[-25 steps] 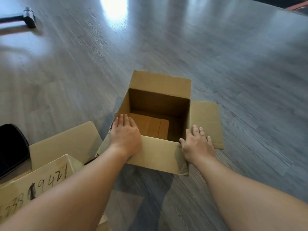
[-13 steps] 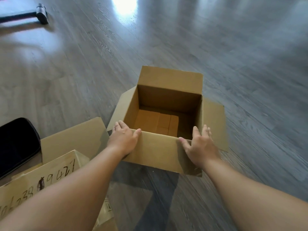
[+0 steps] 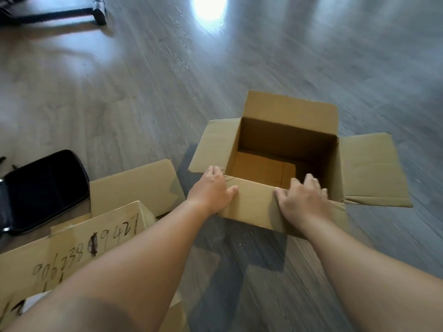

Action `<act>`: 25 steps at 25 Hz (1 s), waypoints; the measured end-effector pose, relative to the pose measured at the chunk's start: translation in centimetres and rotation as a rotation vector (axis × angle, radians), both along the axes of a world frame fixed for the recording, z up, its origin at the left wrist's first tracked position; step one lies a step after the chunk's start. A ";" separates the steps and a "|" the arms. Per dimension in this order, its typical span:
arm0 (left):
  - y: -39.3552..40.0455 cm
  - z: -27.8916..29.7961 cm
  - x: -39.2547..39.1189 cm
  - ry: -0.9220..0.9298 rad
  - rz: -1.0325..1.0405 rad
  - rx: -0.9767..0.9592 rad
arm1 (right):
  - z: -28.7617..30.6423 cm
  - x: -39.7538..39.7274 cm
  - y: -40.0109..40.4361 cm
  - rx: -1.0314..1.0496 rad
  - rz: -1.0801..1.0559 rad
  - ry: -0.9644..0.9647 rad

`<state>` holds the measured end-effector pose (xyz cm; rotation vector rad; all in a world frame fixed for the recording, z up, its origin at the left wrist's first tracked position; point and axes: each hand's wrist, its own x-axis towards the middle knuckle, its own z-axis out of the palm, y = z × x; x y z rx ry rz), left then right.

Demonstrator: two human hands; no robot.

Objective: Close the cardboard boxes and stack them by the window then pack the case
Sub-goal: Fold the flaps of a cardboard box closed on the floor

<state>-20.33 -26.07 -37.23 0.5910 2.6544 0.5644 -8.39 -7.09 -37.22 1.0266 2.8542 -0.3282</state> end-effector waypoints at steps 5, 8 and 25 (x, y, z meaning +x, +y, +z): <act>-8.0 1.8 -3.4 0.053 0.041 -0.014 | 1.6 -5.7 -9.4 -0.127 0.353 0.102; -15.5 3.2 -5.2 -0.003 0.137 -0.030 | 3.3 -8.0 -14.6 -0.130 0.461 0.075; -30.2 -3.9 -11.3 -0.433 0.398 -0.378 | -8.1 -19.2 -24.1 -0.357 0.401 -0.336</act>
